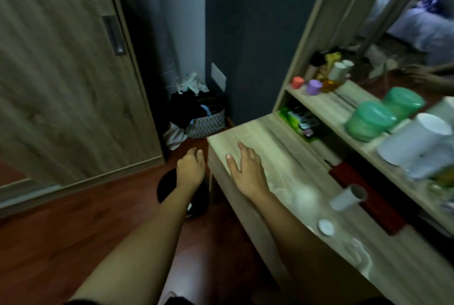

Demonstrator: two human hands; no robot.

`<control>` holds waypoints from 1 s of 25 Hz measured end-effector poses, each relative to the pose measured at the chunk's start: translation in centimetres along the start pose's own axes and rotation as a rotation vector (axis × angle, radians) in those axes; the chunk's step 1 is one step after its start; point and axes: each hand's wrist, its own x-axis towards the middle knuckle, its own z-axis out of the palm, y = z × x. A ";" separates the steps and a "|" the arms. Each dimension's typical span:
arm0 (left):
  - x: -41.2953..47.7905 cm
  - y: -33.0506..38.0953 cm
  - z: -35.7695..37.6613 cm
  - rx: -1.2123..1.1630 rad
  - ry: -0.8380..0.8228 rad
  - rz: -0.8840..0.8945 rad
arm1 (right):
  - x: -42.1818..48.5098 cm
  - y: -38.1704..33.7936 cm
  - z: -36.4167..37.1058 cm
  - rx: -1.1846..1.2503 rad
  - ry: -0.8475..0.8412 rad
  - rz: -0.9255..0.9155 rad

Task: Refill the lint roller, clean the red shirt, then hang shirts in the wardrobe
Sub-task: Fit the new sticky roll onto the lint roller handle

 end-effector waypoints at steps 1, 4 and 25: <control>-1.8 1.2 1.5 -0.003 -0.019 0.008 | -1.2 1.5 -1.7 -0.011 0.009 -0.005; -8.9 6.2 6.8 -0.051 -0.101 0.035 | -5.3 7.4 -8.1 -0.072 0.063 -0.034; -19.8 8.7 20.5 0.515 -0.560 0.418 | -7.0 27.2 -15.3 -0.074 -0.083 0.204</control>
